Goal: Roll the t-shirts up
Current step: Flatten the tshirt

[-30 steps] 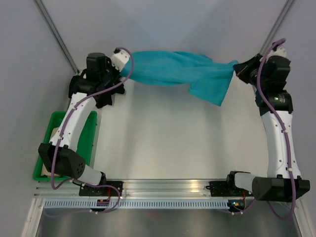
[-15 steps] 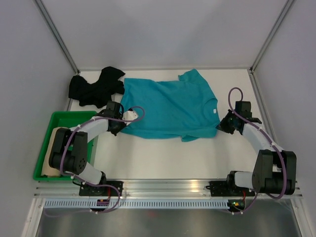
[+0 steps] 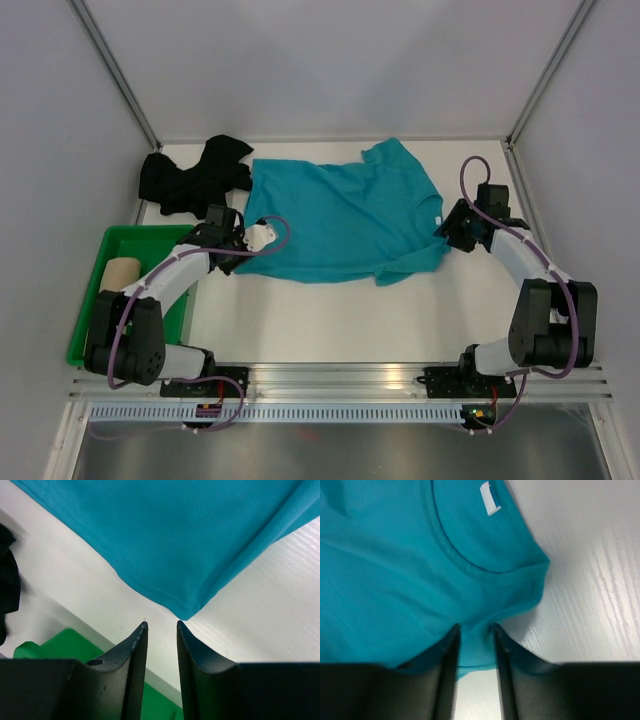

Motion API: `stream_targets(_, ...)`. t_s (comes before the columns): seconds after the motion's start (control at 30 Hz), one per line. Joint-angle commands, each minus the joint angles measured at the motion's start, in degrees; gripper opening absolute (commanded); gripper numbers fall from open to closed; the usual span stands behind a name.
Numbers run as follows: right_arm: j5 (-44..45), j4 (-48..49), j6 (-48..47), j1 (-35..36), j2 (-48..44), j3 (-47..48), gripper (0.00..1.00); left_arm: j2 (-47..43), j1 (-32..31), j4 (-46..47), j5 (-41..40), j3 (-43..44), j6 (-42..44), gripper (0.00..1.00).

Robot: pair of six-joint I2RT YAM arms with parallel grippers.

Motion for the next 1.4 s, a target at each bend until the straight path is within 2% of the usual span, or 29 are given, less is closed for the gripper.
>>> stream_targets(0.0,1.7,-0.8,-4.0,-0.1,4.8,6.7,0.56,0.4,0.0,-2.1,0.9,2.0,2.7,0.36)
stream_targets(0.1,5.2,-6.2,-5.3,0.0,7.8,10.7,0.63,1.3,0.0,-2.7,0.7,1.9,3.3,0.4)
stream_targets(0.2,6.0,-8.2,-4.1,0.0,3.1,8.3,0.65,0.8,-0.1,-4.0,1.6,1.2,4.3,0.46)
stream_targets(0.37,12.4,-11.3,-3.0,2.5,-9.4,2.8,0.63,-0.7,-1.2,-2.3,2.6,-1.7,5.5,0.54)
stream_targets(0.47,11.3,-13.2,-1.3,4.5,-12.1,-1.2,0.57,0.3,-2.1,1.9,0.6,-3.2,4.7,0.53)
stream_targets(0.53,9.1,-12.3,0.4,6.8,-13.4,-5.5,0.52,0.1,-2.1,4.9,0.6,-3.7,4.2,0.52)
stream_targets(0.6,8.1,-9.8,3.0,9.3,-14.6,-9.6,0.53,-0.2,-2.1,7.7,-0.2,-5.1,4.1,0.52)
stream_targets(0.77,12.3,-2.7,3.1,10.2,-11.1,-13.9,0.71,2.7,-2.1,10.5,-0.5,-5.2,4.2,0.5)
stream_targets(0.97,12.8,6.3,2.3,10.1,-4.9,-15.2,0.68,5.3,-2.1,10.2,1.5,-6.0,3.9,0.45)
stream_targets(1.03,13.4,7.9,1.8,10.1,-3.7,-15.5,0.63,6.1,-2.0,10.1,0.8,-6.6,4.2,0.45)
stream_targets(1.13,11.8,10.9,1.0,10.1,-1.7,-15.5,0.48,6.2,-2.0,10.0,0.7,-7.3,5.4,0.44)
stream_targets(1.17,11.7,11.6,0.9,10.1,-1.8,-15.9,0.35,6.3,-2.0,9.9,0.8,-7.3,5.4,0.42)
stream_targets(1.2,11.7,12.2,0.9,10.1,-1.8,-16.1,0.26,6.3,-2.0,10.0,0.9,-7.2,5.2,0.36)
stream_targets(1.23,12.0,12.4,0.6,10.1,-2.0,-16.0,0.17,6.3,-2.0,10.0,1.0,-7.0,5.1,0.2)
stream_targets(1.27,12.2,12.4,0.4,10.1,-2.3,-15.9,0.0,6.0,-2.0,10.0,0.9,-6.7,4.4,0.09)
stream_targets(1.3,12.3,12.2,0.2,10.1,-2.7,-15.4,0.0,5.7,-2.0,9.9,0.8,-6.5,4.0,0.03)
stream_targets(1.37,12.6,10.4,-0.5,10.1,-4.7,-14.7,0.0,4.3,-2.0,9.8,0.8,-6.4,2.8,0.02)
